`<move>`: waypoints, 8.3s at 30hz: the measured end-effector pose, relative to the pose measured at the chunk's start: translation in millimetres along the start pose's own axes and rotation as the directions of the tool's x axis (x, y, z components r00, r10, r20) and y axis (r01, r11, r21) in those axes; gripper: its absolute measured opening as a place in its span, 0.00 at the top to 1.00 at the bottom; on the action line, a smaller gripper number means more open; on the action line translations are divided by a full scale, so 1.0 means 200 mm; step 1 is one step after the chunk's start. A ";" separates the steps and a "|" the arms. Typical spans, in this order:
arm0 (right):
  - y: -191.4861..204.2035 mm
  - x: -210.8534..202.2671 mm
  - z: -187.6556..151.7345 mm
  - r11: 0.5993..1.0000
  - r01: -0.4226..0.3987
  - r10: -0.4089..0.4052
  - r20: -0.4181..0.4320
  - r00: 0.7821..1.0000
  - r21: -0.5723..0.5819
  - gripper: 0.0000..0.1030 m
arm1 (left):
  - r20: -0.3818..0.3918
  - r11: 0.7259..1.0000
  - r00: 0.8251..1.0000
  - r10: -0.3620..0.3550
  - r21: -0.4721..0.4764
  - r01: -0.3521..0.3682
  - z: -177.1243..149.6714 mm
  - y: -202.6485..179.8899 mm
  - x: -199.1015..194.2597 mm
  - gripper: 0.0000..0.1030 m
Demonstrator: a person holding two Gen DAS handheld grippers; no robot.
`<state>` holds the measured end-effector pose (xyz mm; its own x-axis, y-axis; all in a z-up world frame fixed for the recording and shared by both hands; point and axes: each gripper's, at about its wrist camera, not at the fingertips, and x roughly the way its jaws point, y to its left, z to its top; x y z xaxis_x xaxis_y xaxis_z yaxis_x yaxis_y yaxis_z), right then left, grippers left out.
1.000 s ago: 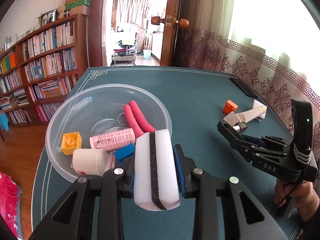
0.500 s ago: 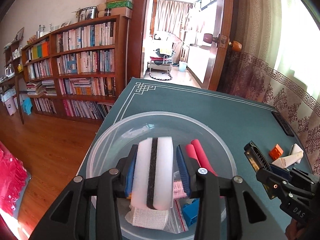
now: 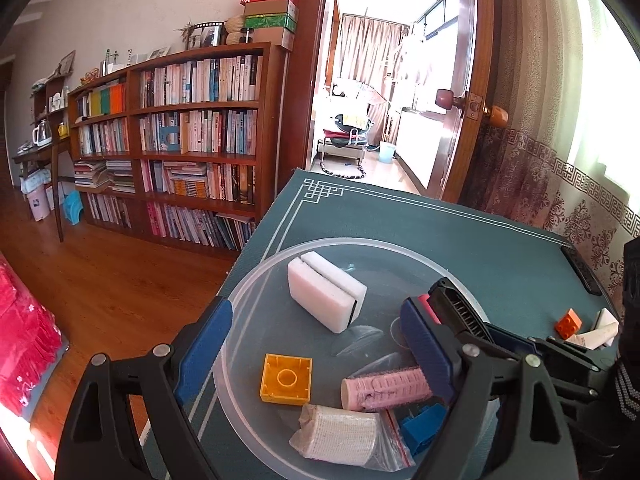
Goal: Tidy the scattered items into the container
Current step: 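Carry the white sponge and black comb into the bowl and open both tools, then withdraw both open tools from the bowl toward the remaining items, then grasp the white cream tube with the right tool while the left tool grasps the brown bottle, then carry the brown bottle into the bowl and open the left tool while the right tool carries the tube, then lower the white cream tube into the bowl and open the right tool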
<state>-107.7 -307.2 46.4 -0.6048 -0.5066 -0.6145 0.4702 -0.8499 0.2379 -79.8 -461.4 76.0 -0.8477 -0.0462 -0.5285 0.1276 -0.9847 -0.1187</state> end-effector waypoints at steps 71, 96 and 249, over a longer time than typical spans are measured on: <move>-0.74 -0.64 -0.41 0.907 0.292 -0.332 0.090 0.939 0.303 0.35 | -0.010 0.979 0.999 -0.033 0.200 0.035 -0.20 -0.45 -0.12 0.00; -1.23 -0.69 -0.38 0.808 0.184 -0.259 0.057 0.964 0.560 0.35 | -0.048 0.936 0.994 -0.097 0.335 0.108 -0.29 -0.76 -0.16 0.00; -0.24 -0.20 -0.02 0.952 -0.134 0.136 0.012 0.991 0.275 0.75 | -0.048 0.997 0.999 -0.022 -0.079 0.018 -0.09 -0.07 0.01 0.21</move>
<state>-103.8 -245.5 56.4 -0.5426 -0.6191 -0.5677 0.3519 -0.7813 0.5155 -75.2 -445.3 61.8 -0.8246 -0.0166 -0.5655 0.1526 -0.9691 -0.1940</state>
